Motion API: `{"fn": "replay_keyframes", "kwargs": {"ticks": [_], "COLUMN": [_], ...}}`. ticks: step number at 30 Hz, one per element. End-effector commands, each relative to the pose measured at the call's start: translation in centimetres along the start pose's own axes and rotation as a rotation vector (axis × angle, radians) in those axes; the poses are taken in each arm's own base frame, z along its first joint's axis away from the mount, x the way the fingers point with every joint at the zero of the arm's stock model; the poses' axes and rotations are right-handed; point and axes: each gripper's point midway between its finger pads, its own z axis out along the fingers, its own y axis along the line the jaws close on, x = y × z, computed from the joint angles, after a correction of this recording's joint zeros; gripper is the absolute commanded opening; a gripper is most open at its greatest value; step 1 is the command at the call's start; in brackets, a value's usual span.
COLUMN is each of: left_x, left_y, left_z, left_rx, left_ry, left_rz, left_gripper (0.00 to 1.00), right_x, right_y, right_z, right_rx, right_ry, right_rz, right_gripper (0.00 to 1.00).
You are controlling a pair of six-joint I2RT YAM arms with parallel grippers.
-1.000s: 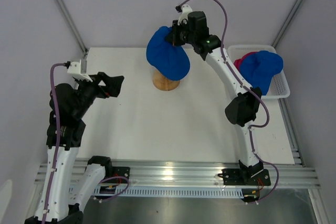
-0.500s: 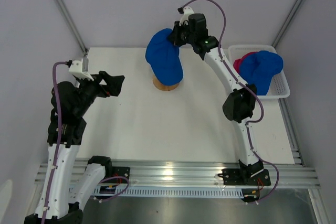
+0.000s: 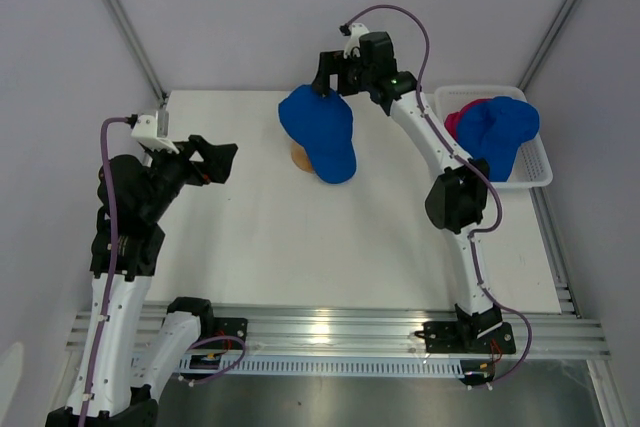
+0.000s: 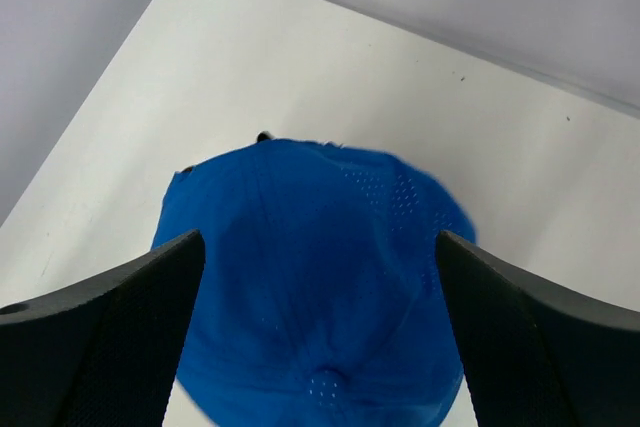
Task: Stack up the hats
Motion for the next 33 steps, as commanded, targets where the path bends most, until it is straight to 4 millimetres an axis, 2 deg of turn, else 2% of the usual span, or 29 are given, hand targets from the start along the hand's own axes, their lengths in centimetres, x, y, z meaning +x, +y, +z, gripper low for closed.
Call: {"fn": "replay_keyframes", "kwargs": {"ticks": [1,5,7,8,10,11,12,13,14,15,16,17,18,19,20,21,22,23,24,25,28,30,33], "left_x": [-0.6,-0.5,-0.5,-0.4,-0.4,-0.2,-0.3,-0.2,0.0,0.0,0.1,0.1,0.1,0.1,0.2,0.2,0.1,0.0,0.2,0.3,0.3,0.2,0.3], "left_y": [0.0,-0.1,-0.1,-0.1,0.0,0.1,0.2,0.3,0.4,0.6,0.6,0.6,0.5,0.5,0.5,0.5,0.4,0.4,0.4,0.4,0.2,0.1,0.3], "left_z": [0.0,0.0,0.1,0.0,0.2,0.3,0.3,0.4,0.5,0.6,0.6,0.7,0.7,0.7,0.6,0.7,0.7,0.6,0.7,0.8,0.8,0.7,0.7], "left_rx": [0.009,0.016,0.017,0.015,0.012,0.006,0.001,-0.003,-0.007,-0.013,-0.013,-0.012,-0.010,-0.010,-0.012,-0.010,-0.010,-0.008,-0.006,-0.004,0.005,0.010,-0.001], "left_ry": [-0.017,-0.017,-0.015,-0.015,-0.013,-0.010,-0.013,-0.011,-0.002,0.000,0.004,0.009,0.011,0.013,0.018,0.024,0.024,0.027,0.034,0.037,0.040,0.040,0.043], "left_rz": [0.030,0.027,0.025,0.023,0.020,0.015,0.014,0.009,0.004,0.003,0.000,0.001,0.000,0.001,0.000,0.000,0.001,0.001,-0.001,-0.002,-0.001,0.003,0.006], "left_gripper": [1.00,1.00,0.99,0.99,0.99,0.99,1.00,0.99,1.00,1.00,1.00,0.99,0.99,1.00,1.00,1.00,1.00,1.00,1.00,1.00,0.99,1.00,0.99], "right_x": [-5.3,-7.4,-7.3,-8.0,-7.9,-6.6,-7.4,-7.3,-5.7,-5.7,-7.0,-7.3,-5.3,-6.1,-5.4,-4.5,-1.4,-1.2,0.0,2.3,4.9,5.8,6.4], "right_y": [3.3,4.9,4.5,4.6,3.5,2.5,1.8,0.9,-0.9,-2.0,-4.4,-5.9,-8.2,-11.1,-13.4,-15.2,-19.1,-19.9,-21.1,-23.7,-26.1,-27.6,-28.7], "right_z": [-5.3,-8.8,-9.6,-10.9,-11.9,-11.8,-13.5,-14.3,-14.3,-15.2,-18.0,-19.1,-19.8,-23.5,-25.3,-27.2,-29.7,-32.2,-33.5,-35.8,-38.2,-39.4,-39.4], "right_rx": [-0.061,-0.076,-0.048,-0.035,0.022,0.052,0.080,0.107,0.151,0.183,0.257,0.300,0.363,0.485,0.591,0.686,0.868,0.935,0.995,1.098,1.186,1.233,1.255], "right_ry": [-0.093,-0.127,-0.126,-0.141,-0.145,-0.114,-0.140,-0.144,-0.115,-0.127,-0.182,-0.213,-0.186,-0.247,-0.257,-0.266,-0.241,-0.280,-0.275,-0.252,-0.231,-0.236,-0.244], "right_rz": [-0.035,-0.054,-0.052,-0.057,-0.058,-0.044,-0.034,-0.023,-0.001,0.012,0.043,0.062,0.099,0.132,0.156,0.179,0.219,0.231,0.247,0.281,0.352,0.374,0.365], "right_gripper": [0.99,1.00,0.99,0.99,0.99,0.99,0.99,0.99,0.99,0.99,0.99,1.00,0.99,0.99,0.99,0.99,0.99,1.00,0.99,0.99,1.00,0.99,0.98]}}
